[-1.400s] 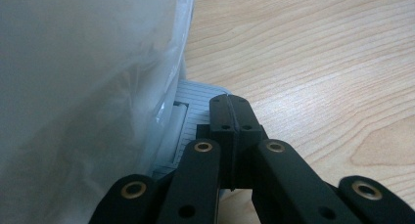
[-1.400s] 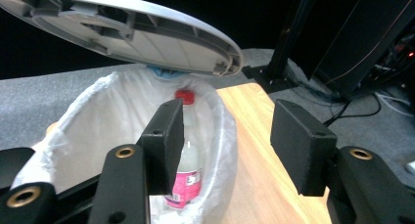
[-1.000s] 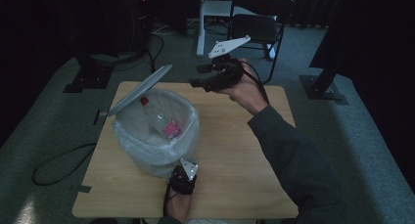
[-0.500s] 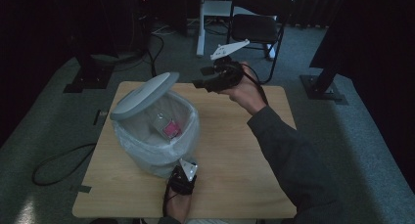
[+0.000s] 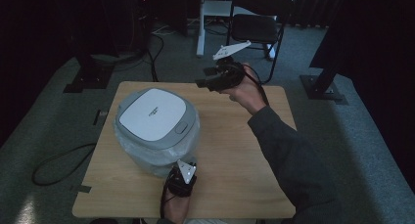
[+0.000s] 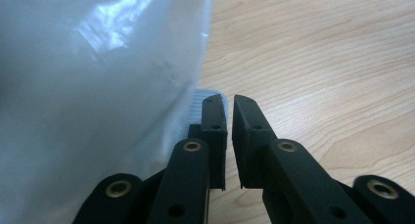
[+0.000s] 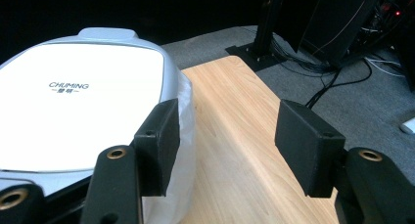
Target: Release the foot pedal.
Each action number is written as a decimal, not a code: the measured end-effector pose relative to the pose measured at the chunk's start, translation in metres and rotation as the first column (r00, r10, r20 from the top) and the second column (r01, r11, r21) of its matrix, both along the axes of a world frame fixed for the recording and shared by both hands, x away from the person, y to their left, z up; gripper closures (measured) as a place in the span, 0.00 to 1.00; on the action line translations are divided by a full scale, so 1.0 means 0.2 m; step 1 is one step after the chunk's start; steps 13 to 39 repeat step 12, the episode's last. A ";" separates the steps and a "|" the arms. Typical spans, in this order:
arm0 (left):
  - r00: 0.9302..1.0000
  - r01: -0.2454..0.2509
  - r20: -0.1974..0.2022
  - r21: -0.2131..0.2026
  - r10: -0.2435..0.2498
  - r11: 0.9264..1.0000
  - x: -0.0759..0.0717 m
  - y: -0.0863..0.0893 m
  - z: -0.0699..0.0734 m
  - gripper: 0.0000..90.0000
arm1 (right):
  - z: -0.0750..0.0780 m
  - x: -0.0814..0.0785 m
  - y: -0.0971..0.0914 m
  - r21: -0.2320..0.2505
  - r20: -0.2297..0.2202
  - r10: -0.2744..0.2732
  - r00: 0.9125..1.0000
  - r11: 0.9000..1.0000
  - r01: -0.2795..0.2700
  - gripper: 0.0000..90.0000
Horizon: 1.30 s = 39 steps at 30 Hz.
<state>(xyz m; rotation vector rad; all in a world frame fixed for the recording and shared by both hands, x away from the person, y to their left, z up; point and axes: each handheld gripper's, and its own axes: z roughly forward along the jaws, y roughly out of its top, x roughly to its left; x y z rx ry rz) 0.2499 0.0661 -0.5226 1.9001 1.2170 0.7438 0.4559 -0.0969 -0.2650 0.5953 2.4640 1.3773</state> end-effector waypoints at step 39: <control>1.000 0.009 -0.007 -0.004 -0.009 1.000 0.00 0.00 -0.01 0.85 | -0.08 0.04 -0.02 -0.047 0.017 -0.031 0.999 0.998 0.032 0.45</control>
